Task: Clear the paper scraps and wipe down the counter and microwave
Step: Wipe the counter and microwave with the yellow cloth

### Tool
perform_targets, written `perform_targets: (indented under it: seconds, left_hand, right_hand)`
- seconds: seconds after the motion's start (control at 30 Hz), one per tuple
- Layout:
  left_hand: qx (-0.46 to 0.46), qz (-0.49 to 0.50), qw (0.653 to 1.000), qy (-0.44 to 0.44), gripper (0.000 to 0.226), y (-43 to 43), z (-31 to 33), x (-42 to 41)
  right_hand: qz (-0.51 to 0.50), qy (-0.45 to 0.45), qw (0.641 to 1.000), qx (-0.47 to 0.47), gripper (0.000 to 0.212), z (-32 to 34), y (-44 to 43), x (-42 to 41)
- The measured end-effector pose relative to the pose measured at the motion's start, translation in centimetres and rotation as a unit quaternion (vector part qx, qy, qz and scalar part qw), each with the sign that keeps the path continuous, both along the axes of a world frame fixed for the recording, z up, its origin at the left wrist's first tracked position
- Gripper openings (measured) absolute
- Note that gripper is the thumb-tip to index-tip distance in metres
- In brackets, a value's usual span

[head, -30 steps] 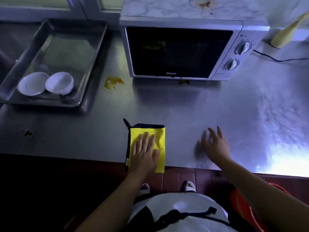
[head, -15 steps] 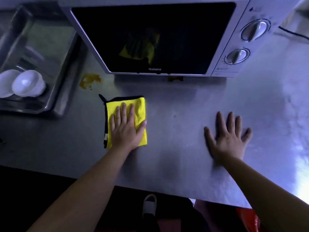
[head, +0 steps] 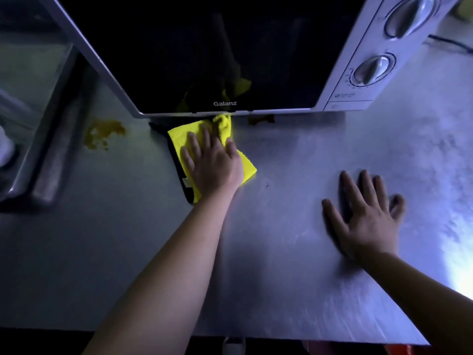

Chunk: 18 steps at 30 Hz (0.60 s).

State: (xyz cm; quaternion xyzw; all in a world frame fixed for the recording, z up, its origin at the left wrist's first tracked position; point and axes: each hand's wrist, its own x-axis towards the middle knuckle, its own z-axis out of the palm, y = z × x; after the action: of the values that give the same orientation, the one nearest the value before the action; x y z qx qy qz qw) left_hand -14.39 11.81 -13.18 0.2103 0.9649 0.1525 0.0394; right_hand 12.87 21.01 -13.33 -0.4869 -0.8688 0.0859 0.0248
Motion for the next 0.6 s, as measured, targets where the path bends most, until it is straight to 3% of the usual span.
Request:
perform_targets:
  seconds: [0.3,0.47,0.6]
  left_hand:
    - [0.029,-0.07,0.997,-0.032,0.061,9.4,0.2,5.0]
    - [-0.007,-0.23,0.973,-0.006,0.06,11.8,0.2,6.4]
    - [-0.043,-0.351,0.935,0.008,0.061,11.6,0.1,5.9]
  right_hand:
    - [0.001,0.019,1.0,0.021,0.072,-0.4,0.0,0.0]
    - [0.0,0.024,0.999,0.026,0.072,-0.5,-0.1,0.1]
    - [-0.003,0.023,0.999,0.022,0.073,-0.3,0.0,0.0]
